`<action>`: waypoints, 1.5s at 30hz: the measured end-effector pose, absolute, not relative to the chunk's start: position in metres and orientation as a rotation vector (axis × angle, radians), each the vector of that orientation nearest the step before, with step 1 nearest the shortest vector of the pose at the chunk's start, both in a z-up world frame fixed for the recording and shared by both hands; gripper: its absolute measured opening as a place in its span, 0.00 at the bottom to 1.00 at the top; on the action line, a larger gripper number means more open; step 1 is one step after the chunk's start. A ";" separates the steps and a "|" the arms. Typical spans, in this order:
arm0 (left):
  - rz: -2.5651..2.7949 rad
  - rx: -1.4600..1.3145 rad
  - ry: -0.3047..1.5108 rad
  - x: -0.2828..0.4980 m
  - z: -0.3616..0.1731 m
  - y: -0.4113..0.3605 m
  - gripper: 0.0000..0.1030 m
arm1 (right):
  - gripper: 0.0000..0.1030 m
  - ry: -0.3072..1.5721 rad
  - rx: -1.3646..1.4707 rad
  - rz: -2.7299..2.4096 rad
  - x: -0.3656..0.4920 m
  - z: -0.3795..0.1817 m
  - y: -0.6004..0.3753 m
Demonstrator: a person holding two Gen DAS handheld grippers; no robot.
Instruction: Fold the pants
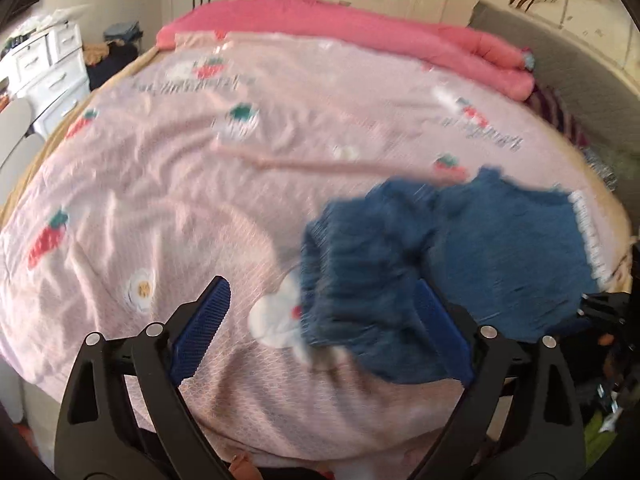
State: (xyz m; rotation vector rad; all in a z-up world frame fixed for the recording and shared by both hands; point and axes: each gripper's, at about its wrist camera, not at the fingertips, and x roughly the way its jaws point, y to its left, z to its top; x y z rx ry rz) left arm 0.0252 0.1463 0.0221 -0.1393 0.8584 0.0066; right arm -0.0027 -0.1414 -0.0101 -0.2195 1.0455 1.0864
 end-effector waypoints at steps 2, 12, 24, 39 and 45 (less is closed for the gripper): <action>-0.006 -0.123 0.823 0.025 0.039 0.137 0.84 | 0.77 0.987 -0.174 0.998 0.014 0.005 -0.168; -0.332 -0.051 0.793 0.097 0.050 0.002 0.89 | 0.77 0.883 -0.083 0.649 0.103 0.022 -0.257; -0.469 -0.024 0.956 0.165 -0.013 -0.085 0.89 | 0.29 0.992 -0.112 0.724 0.165 -0.004 -0.237; -0.391 0.041 1.001 0.205 -0.048 -0.078 0.89 | 0.24 0.974 0.072 0.562 0.171 -0.026 -0.342; -0.339 0.058 0.969 0.207 -0.043 -0.074 0.89 | 0.40 0.944 0.038 0.499 0.155 -0.012 -0.357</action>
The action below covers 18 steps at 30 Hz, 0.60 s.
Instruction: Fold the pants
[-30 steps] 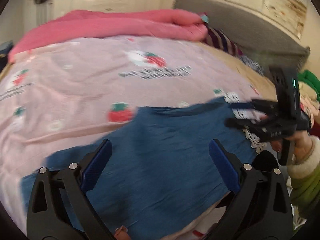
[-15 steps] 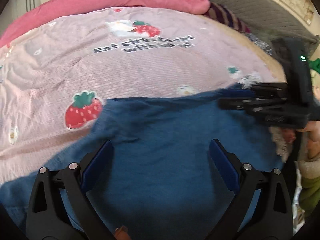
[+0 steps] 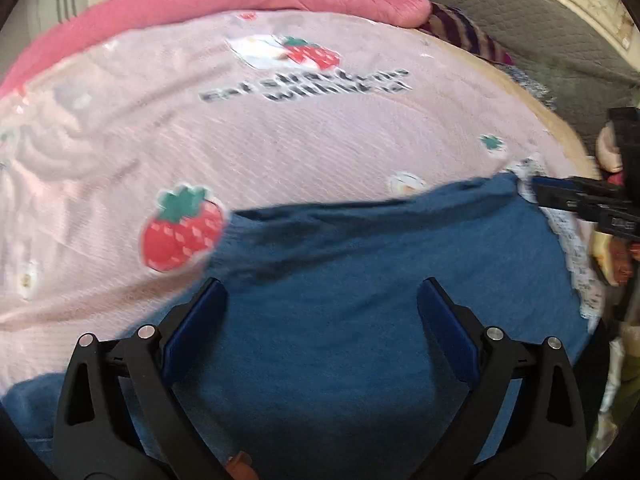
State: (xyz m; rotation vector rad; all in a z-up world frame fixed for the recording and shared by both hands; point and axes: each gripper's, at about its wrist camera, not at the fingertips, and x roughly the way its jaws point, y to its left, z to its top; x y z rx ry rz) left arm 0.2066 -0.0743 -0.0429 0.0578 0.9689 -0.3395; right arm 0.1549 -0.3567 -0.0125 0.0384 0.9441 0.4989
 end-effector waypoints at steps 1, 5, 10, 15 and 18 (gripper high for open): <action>-0.329 0.062 0.966 0.207 -0.042 -0.072 0.89 | 0.50 0.934 0.039 0.493 0.152 -0.009 -0.359; -0.340 0.003 0.938 0.199 -0.025 -0.067 0.89 | 0.69 0.898 0.001 0.447 0.141 0.006 -0.365; -0.324 0.057 0.843 0.174 0.006 -0.078 0.91 | 0.78 0.871 -0.015 0.453 0.132 0.022 -0.370; -0.341 0.062 0.801 0.146 0.028 -0.092 0.91 | 0.82 0.877 -0.027 0.450 0.130 0.033 -0.371; -0.377 0.075 0.788 0.129 0.035 -0.106 0.91 | 0.86 0.876 -0.032 0.453 0.128 0.039 -0.373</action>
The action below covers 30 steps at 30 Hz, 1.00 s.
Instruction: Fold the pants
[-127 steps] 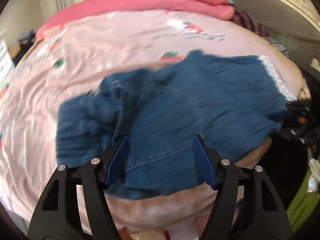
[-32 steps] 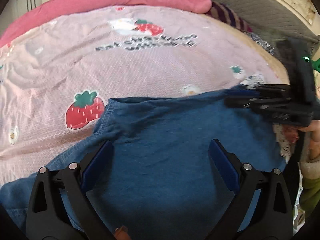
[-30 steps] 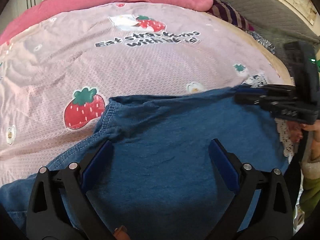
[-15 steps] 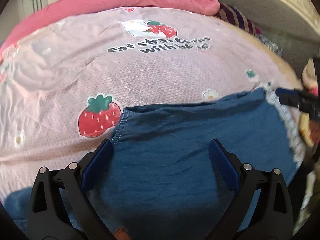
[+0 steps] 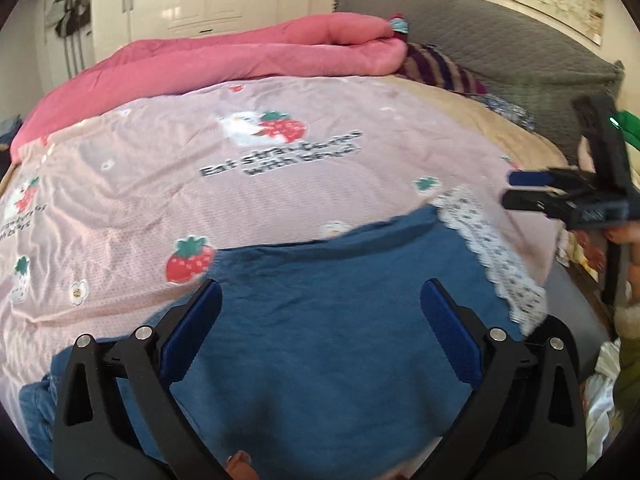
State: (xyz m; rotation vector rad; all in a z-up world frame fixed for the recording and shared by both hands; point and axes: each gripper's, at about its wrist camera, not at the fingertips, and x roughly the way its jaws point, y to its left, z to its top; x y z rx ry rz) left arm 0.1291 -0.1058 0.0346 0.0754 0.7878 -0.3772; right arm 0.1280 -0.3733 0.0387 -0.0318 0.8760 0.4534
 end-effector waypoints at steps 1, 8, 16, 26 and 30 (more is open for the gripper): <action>-0.386 0.080 0.786 0.125 0.036 -0.110 0.91 | 0.87 0.877 -0.032 0.451 0.127 0.040 -0.374; -0.506 0.115 0.804 0.095 0.032 -0.155 0.91 | 0.89 0.888 -0.033 0.447 0.122 0.045 -0.376; -0.586 0.164 0.841 0.077 0.017 -0.192 0.91 | 0.91 0.908 -0.049 0.464 0.121 0.042 -0.372; -0.651 0.193 0.906 0.070 -0.007 -0.218 0.91 | 0.91 1.005 -0.038 0.514 0.139 0.013 -0.366; -0.681 0.214 0.917 0.064 -0.016 -0.231 0.91 | 0.91 1.043 -0.020 0.515 0.154 -0.003 -0.364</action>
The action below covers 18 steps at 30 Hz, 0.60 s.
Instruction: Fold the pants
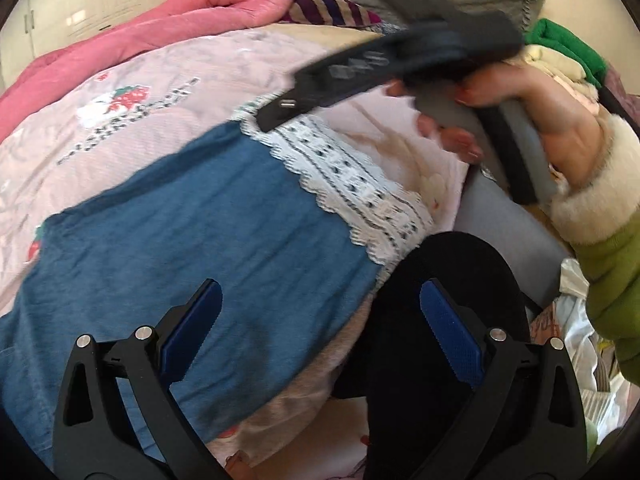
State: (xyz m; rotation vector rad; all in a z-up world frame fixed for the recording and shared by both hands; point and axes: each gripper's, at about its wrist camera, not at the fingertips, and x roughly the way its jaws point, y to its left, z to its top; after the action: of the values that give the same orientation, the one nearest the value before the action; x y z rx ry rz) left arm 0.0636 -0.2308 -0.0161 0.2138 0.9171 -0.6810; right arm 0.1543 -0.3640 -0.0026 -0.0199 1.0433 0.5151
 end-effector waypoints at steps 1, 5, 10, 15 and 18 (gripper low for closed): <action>-0.687 0.218 0.918 0.062 -0.018 -0.234 0.91 | 0.91 1.052 -0.015 0.513 0.158 -0.006 -0.364; -0.711 0.258 0.917 0.057 -0.025 -0.249 0.91 | 0.91 1.077 0.017 0.502 0.170 -0.017 -0.366; -0.726 0.338 0.889 0.051 -0.033 -0.270 0.79 | 0.91 1.071 0.033 0.533 0.172 -0.018 -0.366; -0.722 0.436 0.841 0.046 -0.040 -0.289 0.62 | 0.91 1.084 0.030 0.547 0.175 -0.020 -0.365; -0.722 0.469 0.822 0.042 -0.041 -0.296 0.56 | 0.91 1.094 0.036 0.561 0.177 -0.021 -0.366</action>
State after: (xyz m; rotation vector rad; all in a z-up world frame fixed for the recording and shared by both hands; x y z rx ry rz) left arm 0.0424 -0.2964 -0.0409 0.4687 0.8215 -0.7225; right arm 0.1766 -0.3663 -0.0208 0.0363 1.0942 0.5611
